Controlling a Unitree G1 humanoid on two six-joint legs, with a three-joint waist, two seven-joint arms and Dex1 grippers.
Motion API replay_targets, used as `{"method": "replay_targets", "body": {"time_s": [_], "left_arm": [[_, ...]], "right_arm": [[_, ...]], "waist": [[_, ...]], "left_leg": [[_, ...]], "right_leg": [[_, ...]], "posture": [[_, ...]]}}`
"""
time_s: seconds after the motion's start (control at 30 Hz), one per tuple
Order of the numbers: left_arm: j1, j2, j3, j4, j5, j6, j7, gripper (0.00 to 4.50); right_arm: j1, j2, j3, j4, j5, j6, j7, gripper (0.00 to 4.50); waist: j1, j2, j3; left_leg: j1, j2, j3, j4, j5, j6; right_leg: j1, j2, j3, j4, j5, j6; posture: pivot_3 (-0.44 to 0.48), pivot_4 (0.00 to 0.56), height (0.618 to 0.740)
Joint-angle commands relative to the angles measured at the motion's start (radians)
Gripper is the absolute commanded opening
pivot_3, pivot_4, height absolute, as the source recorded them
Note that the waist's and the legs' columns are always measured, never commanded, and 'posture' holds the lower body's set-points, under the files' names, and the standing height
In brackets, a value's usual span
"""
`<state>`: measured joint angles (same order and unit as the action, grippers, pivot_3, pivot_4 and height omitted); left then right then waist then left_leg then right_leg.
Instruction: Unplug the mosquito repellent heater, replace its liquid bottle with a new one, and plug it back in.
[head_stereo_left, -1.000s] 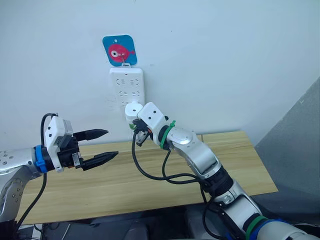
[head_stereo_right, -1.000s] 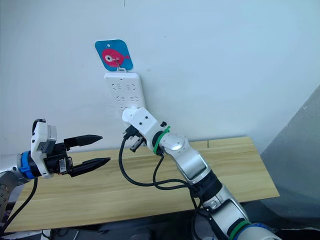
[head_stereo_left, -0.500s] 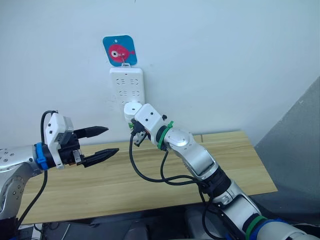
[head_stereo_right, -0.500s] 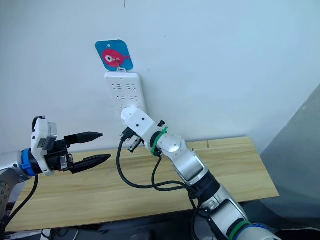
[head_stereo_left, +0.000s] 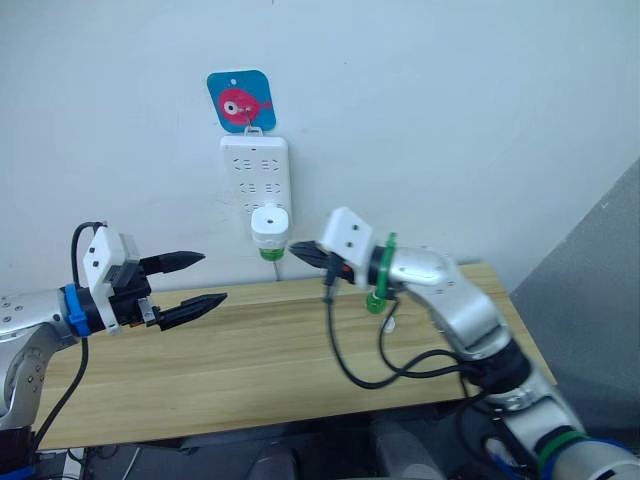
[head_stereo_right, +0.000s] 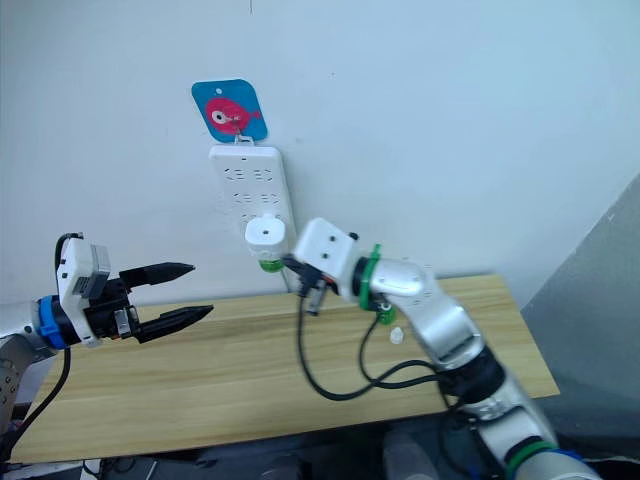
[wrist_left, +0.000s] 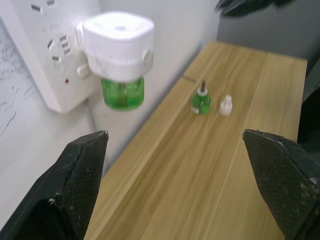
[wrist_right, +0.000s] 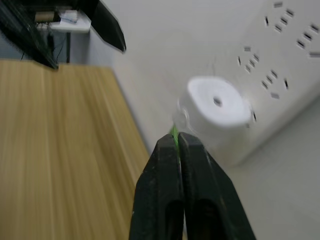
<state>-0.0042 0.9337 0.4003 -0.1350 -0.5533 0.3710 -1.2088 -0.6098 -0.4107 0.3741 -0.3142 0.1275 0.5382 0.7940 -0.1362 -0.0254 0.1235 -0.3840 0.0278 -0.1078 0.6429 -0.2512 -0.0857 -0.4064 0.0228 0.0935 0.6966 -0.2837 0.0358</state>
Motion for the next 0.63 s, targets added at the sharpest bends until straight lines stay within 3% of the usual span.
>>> {"method": "replay_targets", "body": {"time_s": [0.03, 0.17, 0.33, 0.47, 0.63], "left_arm": [[-0.004, 0.052, -0.001, 0.06, 0.048, -0.106, -0.083, 4.5], [-0.002, 0.09, 0.004, 0.13, 0.083, -0.179, -0.137, 4.5], [0.024, 0.148, 0.012, 0.102, 0.12, -0.129, -0.112, 4.5], [0.076, 0.173, 0.041, 0.038, 0.182, -0.076, -0.018, 4.5], [0.11, 0.145, 0.091, -0.012, 0.148, -0.066, -0.005, 4.5]], "right_arm": [[0.008, -0.167, -0.099, -0.076, 0.087, 0.005, 0.173, 1.26], [0.008, -0.366, -0.205, -0.083, 0.157, 0.019, 0.295, 2.7], [0.021, -0.499, -0.294, -0.089, 0.231, 0.014, 0.397, 4.48], [0.064, -0.58, -0.34, -0.086, 0.278, -0.007, 0.477, 4.48], [0.079, -0.603, -0.362, -0.068, 0.299, -0.021, 0.494, 4.48]], "waist": [[-0.002, 0.0, 0.0], [0.0, -0.001, -0.001], [-0.002, -0.001, -0.003], [0.002, -0.002, -0.004], [0.006, -0.002, -0.005]], "left_leg": [[0.0, 0.0, 0.0, 0.0, 0.0, 0.0], [0.0, 0.0, 0.001, 0.0, 0.0, 0.0], [0.001, 0.001, 0.002, 0.0, 0.0, 0.0], [0.001, 0.001, 0.002, 0.0, 0.0, 0.0], [0.001, 0.001, 0.003, 0.0, 0.0, 0.0]], "right_leg": [[0.0, 0.0, 0.0, 0.0, 0.0, 0.0], [0.0, 0.0, 0.0, 0.0, 0.0, 0.0], [0.0, 0.001, 0.001, 0.0, 0.0, 0.0], [0.0, 0.0, 0.001, 0.0, 0.0, 0.0], [0.0, 0.0, 0.001, 0.0, 0.0, 0.0]], "posture": [[-0.04, 0.011, 0.728], [-0.03, 0.001, 0.728], [-0.017, 0.0, 0.728], [-0.008, 0.0, 0.728], [0.001, 0.0, 0.728]]}}
